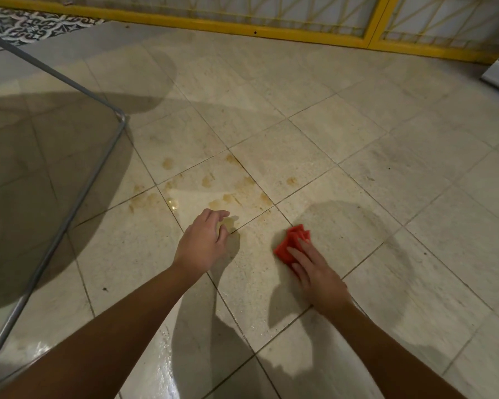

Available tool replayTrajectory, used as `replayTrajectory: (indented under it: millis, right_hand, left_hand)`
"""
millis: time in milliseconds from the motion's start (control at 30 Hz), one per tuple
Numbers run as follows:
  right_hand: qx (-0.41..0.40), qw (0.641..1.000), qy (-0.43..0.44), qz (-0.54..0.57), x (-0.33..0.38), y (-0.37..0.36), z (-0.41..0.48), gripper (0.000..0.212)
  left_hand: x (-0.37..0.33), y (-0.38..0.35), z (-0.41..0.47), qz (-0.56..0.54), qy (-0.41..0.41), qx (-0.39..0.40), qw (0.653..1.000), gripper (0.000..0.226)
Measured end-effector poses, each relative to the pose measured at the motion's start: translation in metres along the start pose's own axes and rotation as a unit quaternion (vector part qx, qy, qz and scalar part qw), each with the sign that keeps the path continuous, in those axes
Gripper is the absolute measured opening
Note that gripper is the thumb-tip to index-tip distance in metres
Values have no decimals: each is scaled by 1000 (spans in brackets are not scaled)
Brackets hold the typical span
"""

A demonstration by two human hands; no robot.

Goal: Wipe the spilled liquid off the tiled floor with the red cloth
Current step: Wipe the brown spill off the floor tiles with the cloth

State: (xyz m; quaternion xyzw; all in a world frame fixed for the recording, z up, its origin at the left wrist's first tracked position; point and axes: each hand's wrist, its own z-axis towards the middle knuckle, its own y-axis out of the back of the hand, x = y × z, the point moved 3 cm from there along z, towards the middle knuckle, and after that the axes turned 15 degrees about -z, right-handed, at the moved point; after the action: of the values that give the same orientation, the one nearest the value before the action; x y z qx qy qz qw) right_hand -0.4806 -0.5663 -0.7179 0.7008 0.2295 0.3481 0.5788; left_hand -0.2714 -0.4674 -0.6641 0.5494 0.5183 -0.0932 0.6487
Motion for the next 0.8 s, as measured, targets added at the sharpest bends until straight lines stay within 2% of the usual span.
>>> replayTrajectory:
  millis: [100, 167, 300, 367, 500, 600, 700, 800]
  right_hand:
    - [-11, 993, -107, 48, -12, 1, 11, 39]
    - [-18, 983, -169, 63, -5, -2, 24, 39]
    - [-7, 976, -205, 66, 31, -7, 52, 41]
    - [9, 981, -176, 76, 56, -10, 63, 42]
    - [64, 995, -32, 65, 110, -23, 59, 44]
    - [102, 993, 49, 31, 122, -29, 40, 43]
    - [111, 992, 61, 17, 115, -16, 30, 56]
    - [108, 993, 53, -7, 110, 8, 40, 42]
  left_hand:
    - [5, 12, -7, 12, -4, 1, 1000, 32]
    - [10, 21, -11, 10, 0, -8, 1000, 32]
    - [21, 39, -19, 10, 15, -22, 1000, 32]
    - [27, 47, -22, 9, 18, -30, 999, 32]
    - [41, 58, -27, 7, 33, -55, 998, 31]
    - [52, 61, -30, 9, 57, -66, 996, 32]
    - [61, 63, -30, 0, 75, -76, 994, 33]
    - [58, 64, -28, -4, 79, -83, 993, 33]
